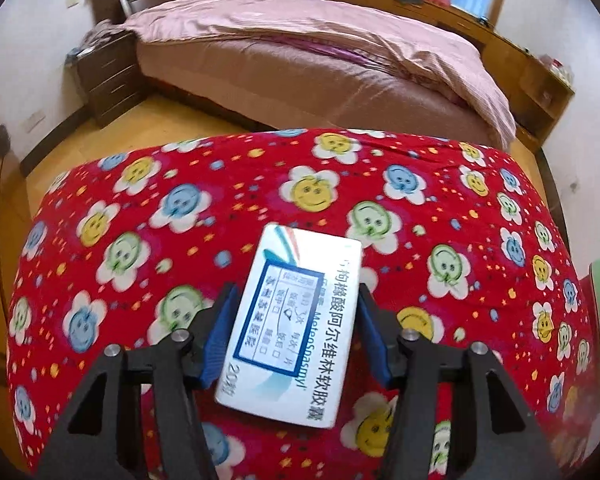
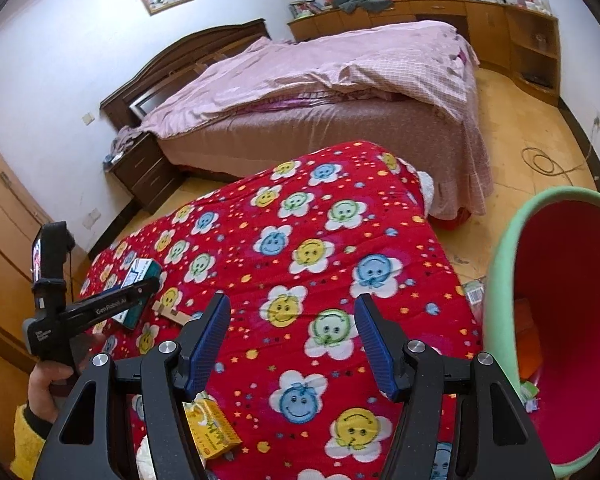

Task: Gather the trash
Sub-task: 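Hold the medicine box in the left tool while the right tool grasps the wooden stick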

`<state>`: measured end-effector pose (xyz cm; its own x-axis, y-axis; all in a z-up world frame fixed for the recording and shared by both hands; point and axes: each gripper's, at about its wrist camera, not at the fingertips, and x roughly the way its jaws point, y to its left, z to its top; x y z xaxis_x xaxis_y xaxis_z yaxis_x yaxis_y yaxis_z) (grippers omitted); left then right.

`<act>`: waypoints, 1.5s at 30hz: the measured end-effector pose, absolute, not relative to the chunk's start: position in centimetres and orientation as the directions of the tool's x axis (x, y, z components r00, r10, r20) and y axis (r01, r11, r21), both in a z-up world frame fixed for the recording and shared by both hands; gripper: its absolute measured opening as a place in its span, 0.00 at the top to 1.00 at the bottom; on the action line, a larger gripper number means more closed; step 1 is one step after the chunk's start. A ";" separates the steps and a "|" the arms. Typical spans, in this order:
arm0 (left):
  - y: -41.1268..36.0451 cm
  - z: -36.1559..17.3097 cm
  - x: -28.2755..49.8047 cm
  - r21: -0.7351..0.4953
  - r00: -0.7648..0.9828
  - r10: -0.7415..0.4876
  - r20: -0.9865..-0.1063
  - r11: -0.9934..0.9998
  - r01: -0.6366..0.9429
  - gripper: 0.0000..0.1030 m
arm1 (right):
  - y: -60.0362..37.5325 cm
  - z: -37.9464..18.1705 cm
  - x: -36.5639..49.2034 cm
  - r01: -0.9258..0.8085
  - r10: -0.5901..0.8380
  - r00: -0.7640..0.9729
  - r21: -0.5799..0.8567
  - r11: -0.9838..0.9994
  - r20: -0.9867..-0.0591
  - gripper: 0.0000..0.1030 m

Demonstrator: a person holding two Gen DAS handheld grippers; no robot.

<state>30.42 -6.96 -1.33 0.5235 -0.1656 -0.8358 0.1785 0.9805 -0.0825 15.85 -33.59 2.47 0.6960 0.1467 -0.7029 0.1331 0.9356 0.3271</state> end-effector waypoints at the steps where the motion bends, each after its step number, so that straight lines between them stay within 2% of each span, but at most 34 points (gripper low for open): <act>1: -6.5 -1.2 30.0 -0.089 0.527 -0.164 -0.834 0.982 0.164 0.47 | -33.3 2.6 16.0 0.123 0.152 0.695 0.324 0.938 -0.703 0.36; 12: -2.1 -0.8 24.1 -0.169 0.564 -0.140 -0.814 0.986 0.001 0.47 | -27.6 1.6 18.8 -0.062 0.232 0.619 0.247 0.967 -0.751 0.36; 21: -0.6 -1.2 23.7 -0.176 0.591 -0.127 -0.796 0.984 -0.026 0.47 | -23.3 -0.6 21.2 -0.179 0.255 0.551 0.186 0.966 -0.795 0.37; 30: -0.7 -1.4 23.6 -0.173 0.599 -0.126 -0.791 0.985 -0.020 0.47 | -20.9 -2.0 22.2 -0.233 0.222 0.538 0.110 0.966 -0.813 0.63; 32: -0.8 -1.4 23.6 -0.177 0.599 -0.132 -0.790 0.984 -0.017 0.47 | -20.5 -2.1 22.2 -0.235 0.207 0.546 0.089 0.968 -0.812 0.75; 36: -0.8 -1.4 23.6 -0.186 0.601 -0.140 -0.787 0.983 -0.014 0.47 | -20.5 -2.1 22.1 -0.238 0.206 0.546 0.086 0.967 -0.812 0.90; 45: -0.6 -1.5 23.5 -0.207 0.606 -0.160 -0.779 0.978 -0.008 0.47 | -21.5 -0.1 20.0 -0.205 0.192 0.592 0.084 0.975 -0.782 0.90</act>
<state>23.52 -0.55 -1.45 0.6061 -0.1600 -0.7792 -0.0080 0.9783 -0.2071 20.00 -21.47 -0.09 0.5923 0.1920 -0.7825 -0.2051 0.9751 0.0840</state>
